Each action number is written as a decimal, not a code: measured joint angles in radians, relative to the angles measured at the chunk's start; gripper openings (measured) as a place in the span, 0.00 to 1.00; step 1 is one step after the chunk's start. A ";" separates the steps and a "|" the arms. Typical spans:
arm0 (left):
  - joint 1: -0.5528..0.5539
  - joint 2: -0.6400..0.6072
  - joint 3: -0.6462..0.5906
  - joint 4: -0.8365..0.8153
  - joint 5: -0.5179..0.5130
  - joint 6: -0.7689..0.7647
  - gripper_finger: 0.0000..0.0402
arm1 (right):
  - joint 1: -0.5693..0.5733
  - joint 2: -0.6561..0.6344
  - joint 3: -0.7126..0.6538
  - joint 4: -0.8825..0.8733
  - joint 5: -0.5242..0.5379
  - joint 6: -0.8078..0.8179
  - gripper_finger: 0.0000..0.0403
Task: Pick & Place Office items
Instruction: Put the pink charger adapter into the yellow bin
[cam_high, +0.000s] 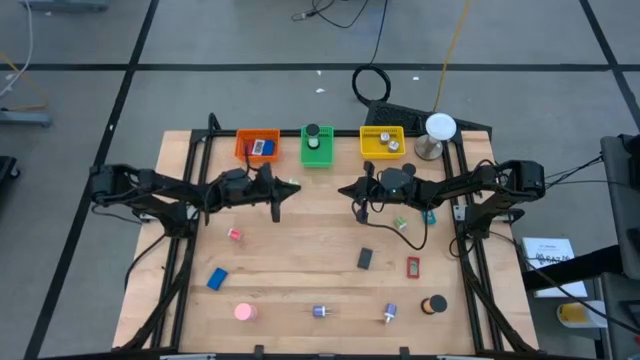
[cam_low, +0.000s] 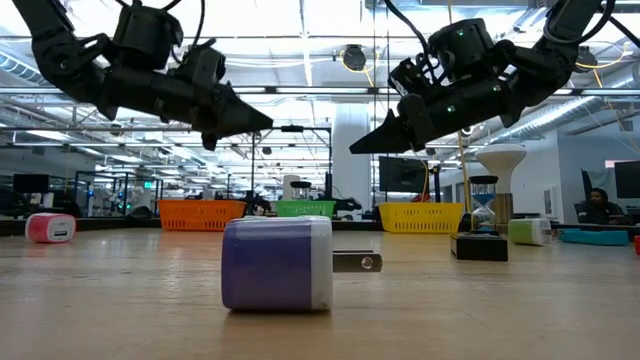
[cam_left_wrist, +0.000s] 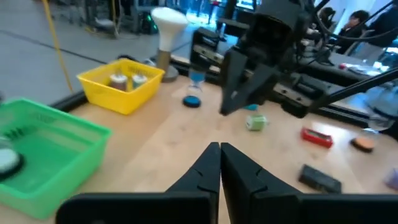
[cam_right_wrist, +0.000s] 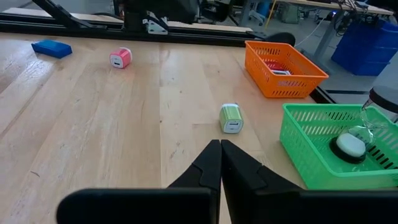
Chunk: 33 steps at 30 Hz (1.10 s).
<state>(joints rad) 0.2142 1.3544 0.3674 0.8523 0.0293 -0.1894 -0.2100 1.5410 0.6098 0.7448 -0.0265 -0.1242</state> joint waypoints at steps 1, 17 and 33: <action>-0.009 0.000 0.012 -0.028 0.000 -0.009 0.04 | 0.000 0.000 0.000 0.000 0.000 0.000 0.01; -0.150 -0.003 0.294 -0.596 -0.003 0.050 0.05 | 0.000 0.000 0.000 0.000 0.000 0.000 0.01; -0.242 -0.003 0.349 -0.974 -0.004 -0.045 0.05 | 0.000 0.000 0.000 -0.001 -0.001 0.000 0.01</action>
<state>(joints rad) -0.0282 1.3510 0.7166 -0.1215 0.0254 -0.2340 -0.2100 1.5410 0.6098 0.7441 -0.0273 -0.1238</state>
